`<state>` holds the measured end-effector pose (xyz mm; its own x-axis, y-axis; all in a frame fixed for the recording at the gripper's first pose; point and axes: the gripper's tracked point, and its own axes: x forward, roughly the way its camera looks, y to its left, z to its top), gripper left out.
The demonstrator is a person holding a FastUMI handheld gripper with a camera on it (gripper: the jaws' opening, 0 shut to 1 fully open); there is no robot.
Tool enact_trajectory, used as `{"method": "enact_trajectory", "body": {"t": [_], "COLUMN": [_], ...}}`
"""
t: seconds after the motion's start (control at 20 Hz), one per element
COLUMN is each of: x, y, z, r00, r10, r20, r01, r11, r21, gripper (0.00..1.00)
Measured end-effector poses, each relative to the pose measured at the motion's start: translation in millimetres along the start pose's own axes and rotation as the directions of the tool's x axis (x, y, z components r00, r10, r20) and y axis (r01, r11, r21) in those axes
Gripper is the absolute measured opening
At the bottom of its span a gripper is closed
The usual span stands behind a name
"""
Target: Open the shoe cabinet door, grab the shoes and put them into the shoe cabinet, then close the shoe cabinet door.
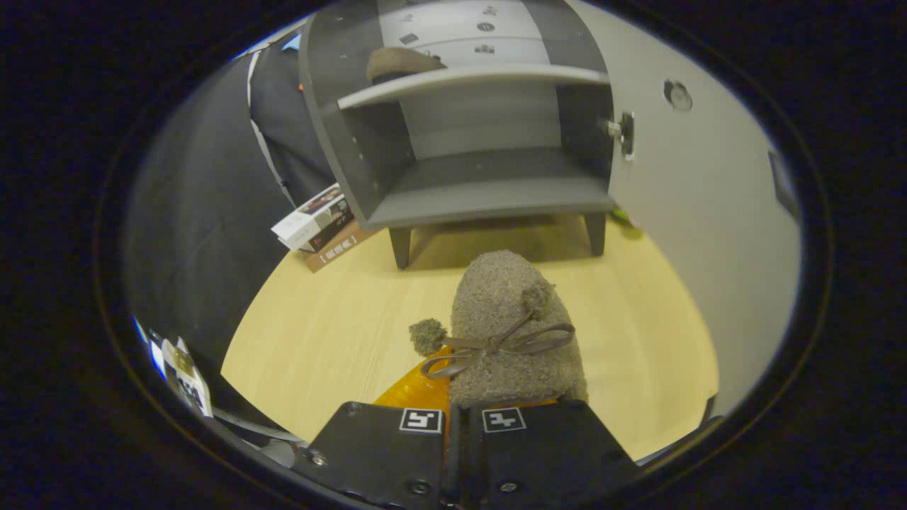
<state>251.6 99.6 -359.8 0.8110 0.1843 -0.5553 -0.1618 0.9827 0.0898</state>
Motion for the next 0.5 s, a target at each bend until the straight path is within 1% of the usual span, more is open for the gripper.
{"method": "enact_trajectory", "body": {"t": [0.05, 0.2, 0.35, 0.5], "x": [-13.7, -48.6, -77.6, -95.8], "y": [1.0, 9.5, 14.6, 22.6], "z": [16.1, 69.9, 130.4, 187.7], "r00": [1.000, 0.991, 0.972, 0.948], "r10": [-0.005, 0.016, 0.021, 0.036], "r20": [0.031, 0.131, 0.233, 0.318], "r01": [0.005, -0.011, -0.002, -0.004], "r11": [1.000, 0.999, 0.996, 0.995], "r21": [-0.013, -0.035, -0.084, -0.100], "gripper": [0.08, 0.08, 0.08, 0.08]}}
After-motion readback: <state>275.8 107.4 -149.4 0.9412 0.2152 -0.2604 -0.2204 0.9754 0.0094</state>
